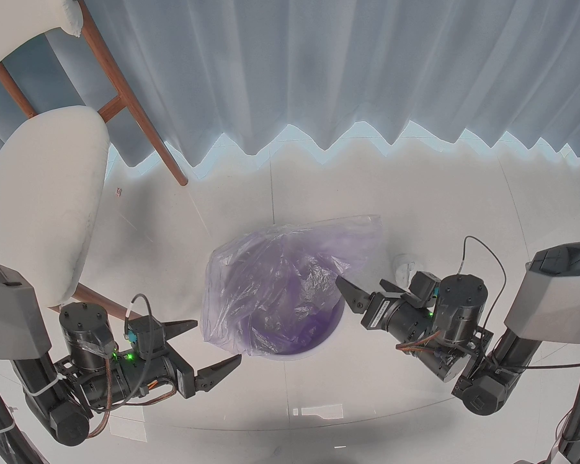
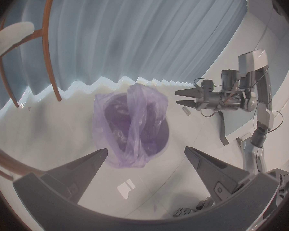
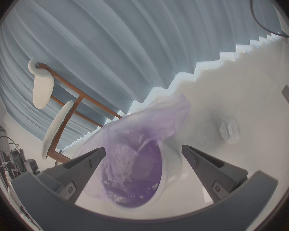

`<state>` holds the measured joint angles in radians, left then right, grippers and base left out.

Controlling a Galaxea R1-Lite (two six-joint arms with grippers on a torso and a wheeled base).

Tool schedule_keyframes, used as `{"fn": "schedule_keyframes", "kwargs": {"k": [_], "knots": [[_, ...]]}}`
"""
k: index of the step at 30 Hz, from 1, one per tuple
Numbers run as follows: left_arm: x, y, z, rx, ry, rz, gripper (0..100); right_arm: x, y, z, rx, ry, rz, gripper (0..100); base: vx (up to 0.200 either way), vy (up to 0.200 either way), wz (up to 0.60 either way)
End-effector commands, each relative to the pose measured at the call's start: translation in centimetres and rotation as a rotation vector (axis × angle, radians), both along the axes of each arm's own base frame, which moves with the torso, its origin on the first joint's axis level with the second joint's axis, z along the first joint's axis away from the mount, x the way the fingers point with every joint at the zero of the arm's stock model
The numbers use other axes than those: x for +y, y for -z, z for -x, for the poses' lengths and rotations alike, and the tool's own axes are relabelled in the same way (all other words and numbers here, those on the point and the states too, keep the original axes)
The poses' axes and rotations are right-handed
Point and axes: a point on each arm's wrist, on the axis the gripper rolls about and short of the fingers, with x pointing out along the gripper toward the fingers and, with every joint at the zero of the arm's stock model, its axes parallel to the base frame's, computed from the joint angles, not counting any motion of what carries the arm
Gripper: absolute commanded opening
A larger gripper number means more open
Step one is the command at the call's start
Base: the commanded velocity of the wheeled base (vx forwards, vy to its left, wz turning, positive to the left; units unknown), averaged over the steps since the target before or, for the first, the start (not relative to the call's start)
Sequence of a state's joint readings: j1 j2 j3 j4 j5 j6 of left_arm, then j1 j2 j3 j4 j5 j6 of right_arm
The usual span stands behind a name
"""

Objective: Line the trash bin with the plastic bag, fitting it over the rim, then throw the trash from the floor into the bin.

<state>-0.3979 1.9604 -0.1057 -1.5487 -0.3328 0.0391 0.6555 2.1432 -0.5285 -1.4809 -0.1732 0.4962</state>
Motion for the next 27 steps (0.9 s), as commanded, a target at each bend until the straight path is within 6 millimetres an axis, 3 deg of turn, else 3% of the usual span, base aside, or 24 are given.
{"fn": "schedule_keyframes", "kwargs": {"k": [1, 5, 9, 13, 21, 27], "knots": [[0.5, -2.8, 0.2, -0.113, 0.034, 0.062, 100, -1.1, -2.6, -0.7, -0.096, 0.009, 0.004, 100, 0.0, 0.0, 0.0], [0.5, -4.9, 0.9, -0.196, 0.14, 0.113, 100, -1.5, -3.9, -0.2, -0.146, -0.006, 0.032, 100, 0.0, 0.0, 0.0], [0.3, -5.6, 1.3, -0.228, 0.207, 0.13, 100, -1.5, -3.7, -0.1, -0.184, -0.027, 0.119, 100, 0.0, 0.0, 0.0], [-0.4, -6.5, -0.5, -0.319, 0.215, 0.118, 100, -1.3, -2.9, -0.4, -0.206, -0.035, 0.187, 100, 0.0, 0.0, 0.0], [-1.3, -3.6, -3.4, -0.282, 0.214, 0.041, 100, -0.6, -1.3, -1.6, -0.242, -0.031, 0.203, 100, 0.0, 0.0, 0.0], [-1.7, -3.0, -4.2, -0.255, 0.169, 0.049, 100, -0.6, -0.6, -2.6, -0.247, -0.049, 0.221, 100, 0.0, 0.0, 0.0]]}}
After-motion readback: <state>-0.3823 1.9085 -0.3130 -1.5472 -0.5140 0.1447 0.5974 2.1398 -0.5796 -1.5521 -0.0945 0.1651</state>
